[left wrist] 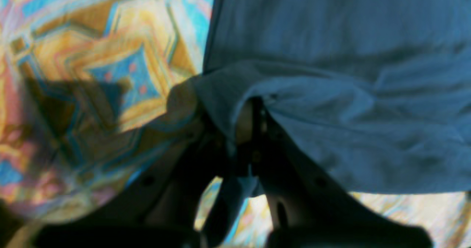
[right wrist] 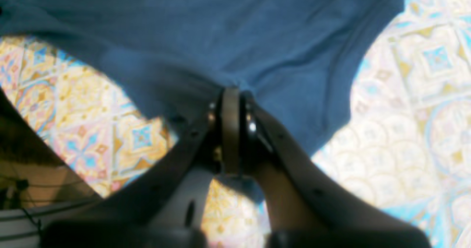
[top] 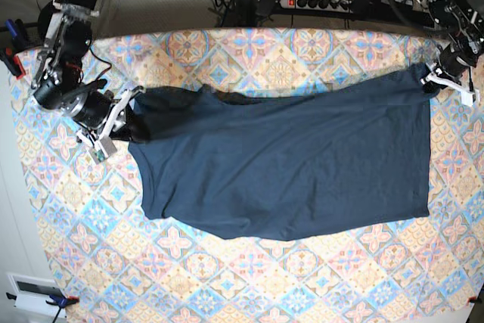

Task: Layout the t-shirt on the table in an organized manner, then fold the t-shirt properly
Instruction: 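Release and regrasp the shirt edge with the right gripper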

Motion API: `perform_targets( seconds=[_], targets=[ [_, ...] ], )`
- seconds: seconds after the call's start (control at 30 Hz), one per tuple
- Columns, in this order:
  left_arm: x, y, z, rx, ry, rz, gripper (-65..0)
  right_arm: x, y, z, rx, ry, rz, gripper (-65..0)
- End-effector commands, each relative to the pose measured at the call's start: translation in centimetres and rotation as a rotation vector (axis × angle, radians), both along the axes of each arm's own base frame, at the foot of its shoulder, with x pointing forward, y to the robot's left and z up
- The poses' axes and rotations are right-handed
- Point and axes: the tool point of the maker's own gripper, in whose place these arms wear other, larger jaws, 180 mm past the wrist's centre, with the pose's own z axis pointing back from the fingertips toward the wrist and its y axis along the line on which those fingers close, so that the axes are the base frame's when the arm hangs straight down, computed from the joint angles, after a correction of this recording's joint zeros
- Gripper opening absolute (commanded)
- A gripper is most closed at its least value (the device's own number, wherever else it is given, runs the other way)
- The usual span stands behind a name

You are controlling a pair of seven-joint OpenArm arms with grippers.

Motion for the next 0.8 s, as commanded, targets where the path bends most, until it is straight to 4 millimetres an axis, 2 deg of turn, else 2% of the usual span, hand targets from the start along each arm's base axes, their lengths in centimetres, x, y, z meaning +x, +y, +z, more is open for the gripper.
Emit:
perform_targets(
  seconds=[0.0,0.13,0.23,0.37,0.47,0.63,0.77],
  targets=[
    [0.7,1.2,1.1,0.022,-0.030,0.018,-64.6,0.8,-0.5,0.7,-0.002,-0.023,-0.008,-65.0],
    [1.9,0.9,0.4,-0.025,-0.040,0.034,-64.6,2.5,-1.2,0.3,0.029,-0.008,-0.035,-65.0],
    [3.6,0.6,0.5,-0.056,-0.069,0.039,-64.5,3.5,-1.6,0.0,0.048,0.005,-0.051,-65.0],
    [5.6,0.4,1.5,-0.065,-0.114,0.037,-64.4,4.6,-1.8,0.0,0.087,-0.008,-0.074,-65.0],
    [7.8,-0.8,2.3,-0.061,-0.134,-0.018,-64.3,4.8,-2.1,-0.8,0.123,0.001,-0.099,-65.0],
    [9.7,-1.1,3.6,-0.058,-0.171,-0.036,-64.3,4.8,-2.8,-2.7,0.163,0.050,-0.136,-65.0],
    [10.6,-0.9,3.8,-0.015,-0.151,-0.042,-64.3,6.1,-2.7,-2.2,0.188,0.036,-0.141,-65.0]
  ],
)
